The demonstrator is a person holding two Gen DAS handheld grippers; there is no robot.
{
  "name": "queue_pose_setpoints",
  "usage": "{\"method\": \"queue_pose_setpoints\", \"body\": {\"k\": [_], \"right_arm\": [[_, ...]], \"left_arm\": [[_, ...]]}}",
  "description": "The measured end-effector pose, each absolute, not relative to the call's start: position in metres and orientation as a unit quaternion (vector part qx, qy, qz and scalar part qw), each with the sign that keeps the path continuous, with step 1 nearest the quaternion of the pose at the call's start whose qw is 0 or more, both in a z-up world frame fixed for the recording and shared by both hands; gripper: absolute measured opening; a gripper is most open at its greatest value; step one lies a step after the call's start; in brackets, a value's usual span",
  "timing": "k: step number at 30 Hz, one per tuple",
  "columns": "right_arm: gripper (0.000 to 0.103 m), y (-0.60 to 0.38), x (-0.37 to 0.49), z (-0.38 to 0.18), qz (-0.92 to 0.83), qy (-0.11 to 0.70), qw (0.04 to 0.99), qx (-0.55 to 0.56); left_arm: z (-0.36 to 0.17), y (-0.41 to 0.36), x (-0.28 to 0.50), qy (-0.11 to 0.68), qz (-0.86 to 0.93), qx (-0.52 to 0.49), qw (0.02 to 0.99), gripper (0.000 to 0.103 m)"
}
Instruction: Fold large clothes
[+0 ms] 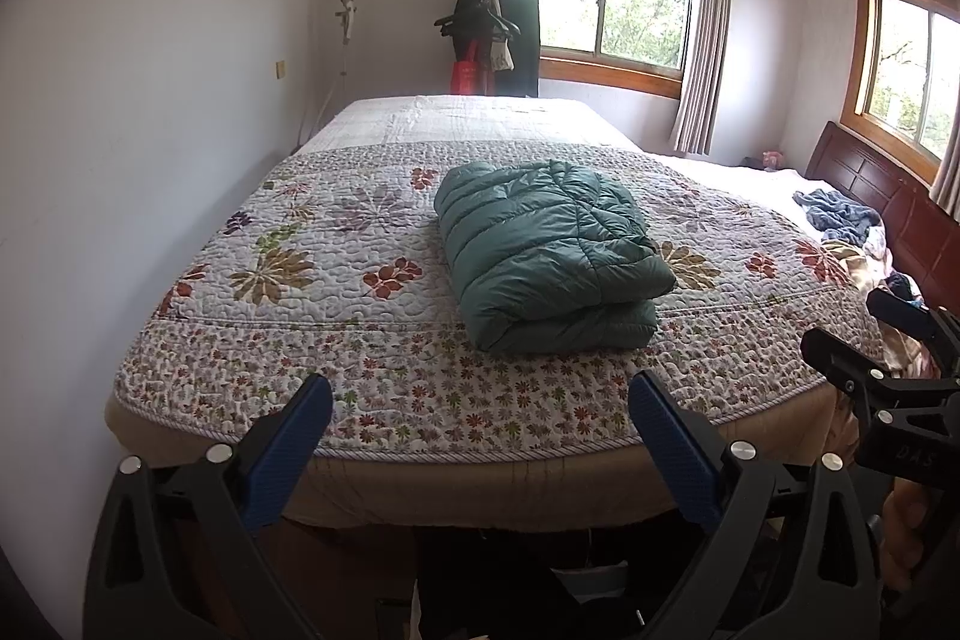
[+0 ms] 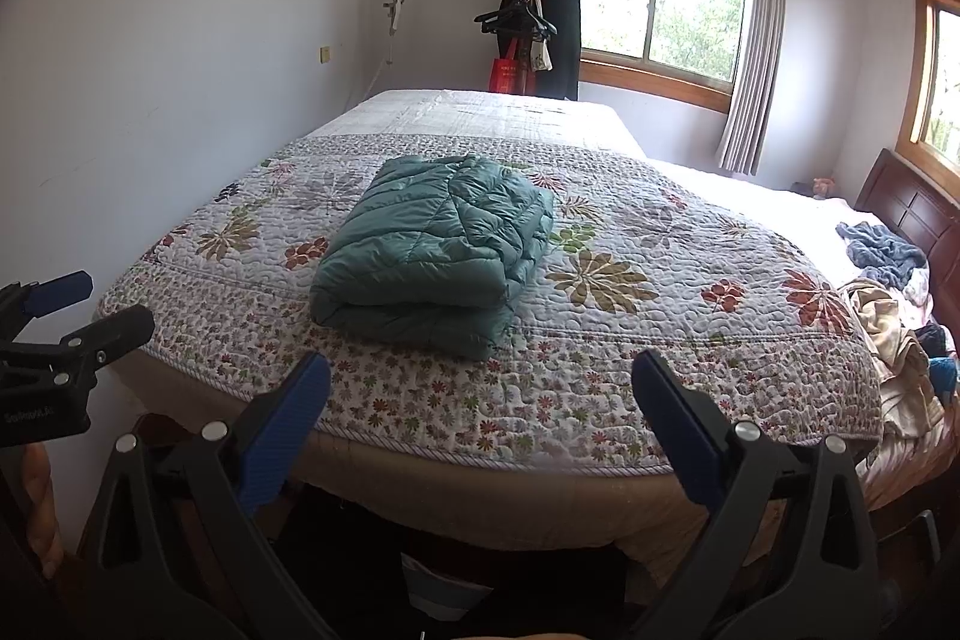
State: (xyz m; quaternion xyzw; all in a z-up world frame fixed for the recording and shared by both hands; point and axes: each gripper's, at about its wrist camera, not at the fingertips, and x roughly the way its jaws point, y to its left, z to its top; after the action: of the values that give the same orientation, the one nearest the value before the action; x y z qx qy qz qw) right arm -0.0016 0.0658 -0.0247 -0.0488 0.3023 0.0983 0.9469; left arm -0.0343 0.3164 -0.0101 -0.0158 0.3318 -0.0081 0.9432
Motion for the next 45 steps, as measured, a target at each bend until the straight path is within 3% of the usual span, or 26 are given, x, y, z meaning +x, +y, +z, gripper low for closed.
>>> {"method": "queue_pose_setpoints", "body": {"k": [45], "right_arm": [[0.1,0.0641,-0.0005,-0.0218,0.098,0.299,0.948,-0.053]], "left_arm": [[-0.0098,0.3159,-0.0347,0.331,-0.01,-0.017,0.944,0.099]]}}
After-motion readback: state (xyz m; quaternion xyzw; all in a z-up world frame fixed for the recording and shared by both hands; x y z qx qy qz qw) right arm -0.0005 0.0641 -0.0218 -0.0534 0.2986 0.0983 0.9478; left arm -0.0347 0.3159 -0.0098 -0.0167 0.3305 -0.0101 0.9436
